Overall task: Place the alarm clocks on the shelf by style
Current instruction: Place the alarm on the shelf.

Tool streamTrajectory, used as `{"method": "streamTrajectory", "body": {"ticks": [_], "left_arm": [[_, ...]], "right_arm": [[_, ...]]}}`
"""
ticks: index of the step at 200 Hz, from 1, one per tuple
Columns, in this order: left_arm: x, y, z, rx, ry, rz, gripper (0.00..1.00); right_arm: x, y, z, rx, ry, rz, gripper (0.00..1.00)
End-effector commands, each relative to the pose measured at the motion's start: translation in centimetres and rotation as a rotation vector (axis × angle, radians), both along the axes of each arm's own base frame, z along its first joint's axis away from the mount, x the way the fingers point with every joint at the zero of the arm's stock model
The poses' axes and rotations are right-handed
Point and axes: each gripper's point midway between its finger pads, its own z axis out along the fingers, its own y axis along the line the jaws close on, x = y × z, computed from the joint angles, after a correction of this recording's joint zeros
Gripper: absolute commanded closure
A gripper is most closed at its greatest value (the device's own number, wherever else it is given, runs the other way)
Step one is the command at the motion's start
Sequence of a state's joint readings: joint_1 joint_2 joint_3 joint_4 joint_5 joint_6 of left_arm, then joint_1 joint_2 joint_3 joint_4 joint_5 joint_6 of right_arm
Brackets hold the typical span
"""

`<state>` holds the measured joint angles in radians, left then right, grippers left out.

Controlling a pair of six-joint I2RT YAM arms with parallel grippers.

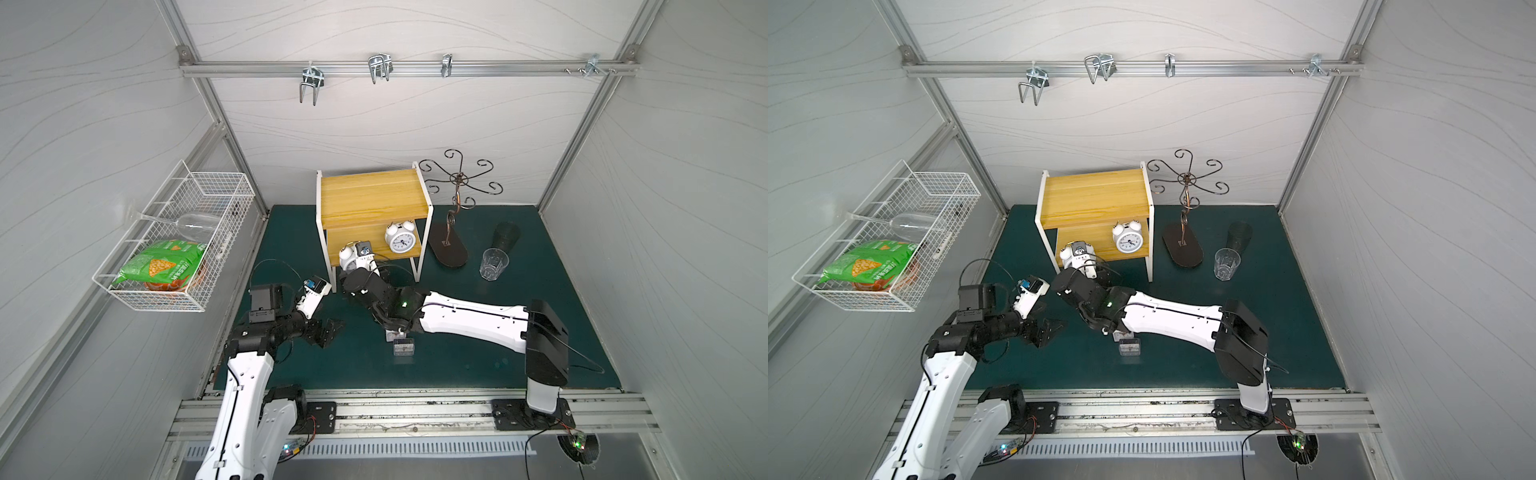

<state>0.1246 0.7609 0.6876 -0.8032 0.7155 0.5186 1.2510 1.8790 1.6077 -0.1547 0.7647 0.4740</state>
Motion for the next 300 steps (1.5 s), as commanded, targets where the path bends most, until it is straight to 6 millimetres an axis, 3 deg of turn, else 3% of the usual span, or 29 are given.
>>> {"method": "streamTrajectory", "body": {"ticks": [1,164,300], "left_arm": [[0.5,-0.1,0.6,-0.015,-0.032,-0.006,0.01],[0.8,0.0,0.1,-0.02,-0.018,0.009,0.01],[0.8,0.1,0.1,-0.014,-0.02,0.012,0.01]], "right_arm": [[1.2,0.4,0.6,-0.007,-0.018,-0.011,0.34],[6.8,0.4,-0.2,0.021,-0.062,-0.073,0.36],[8.9,1.4,-1.3,0.005,-0.08,-0.092,0.36]]}}
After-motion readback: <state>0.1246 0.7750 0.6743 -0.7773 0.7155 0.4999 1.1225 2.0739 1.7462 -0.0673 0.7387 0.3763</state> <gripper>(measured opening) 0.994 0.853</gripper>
